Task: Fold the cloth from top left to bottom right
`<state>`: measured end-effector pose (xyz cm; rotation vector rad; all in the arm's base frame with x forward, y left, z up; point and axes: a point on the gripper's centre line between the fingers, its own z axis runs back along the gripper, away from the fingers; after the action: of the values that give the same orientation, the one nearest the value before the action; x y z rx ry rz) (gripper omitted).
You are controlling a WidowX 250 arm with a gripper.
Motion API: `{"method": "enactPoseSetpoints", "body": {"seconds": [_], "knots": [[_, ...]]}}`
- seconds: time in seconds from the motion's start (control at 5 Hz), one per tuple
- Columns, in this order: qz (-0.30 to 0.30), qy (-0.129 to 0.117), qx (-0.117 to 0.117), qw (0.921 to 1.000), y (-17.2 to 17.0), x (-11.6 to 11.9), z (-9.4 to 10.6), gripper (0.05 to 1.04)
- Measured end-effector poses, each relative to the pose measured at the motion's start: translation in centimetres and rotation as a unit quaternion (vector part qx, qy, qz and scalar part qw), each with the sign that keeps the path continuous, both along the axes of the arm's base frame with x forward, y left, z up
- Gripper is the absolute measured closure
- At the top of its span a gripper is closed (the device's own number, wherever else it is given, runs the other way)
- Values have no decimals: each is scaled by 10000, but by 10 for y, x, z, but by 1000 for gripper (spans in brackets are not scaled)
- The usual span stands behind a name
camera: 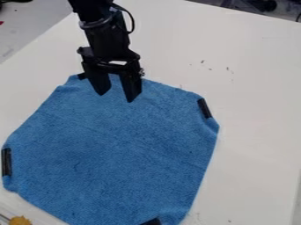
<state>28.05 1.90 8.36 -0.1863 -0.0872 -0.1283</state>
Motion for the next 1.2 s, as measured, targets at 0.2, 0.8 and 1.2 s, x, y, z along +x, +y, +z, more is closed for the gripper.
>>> {"method": "enactPoseSetpoints", "body": {"seconds": [0.2, 0.8, 1.2], "knots": [[-13, 141, -20, 9999, 0, -2, -8, 83], [-950, -181, 369, 9946, 60, 70, -43, 83], [-1191, -343, 596, 9905, 104, 101, -46, 83]]}}
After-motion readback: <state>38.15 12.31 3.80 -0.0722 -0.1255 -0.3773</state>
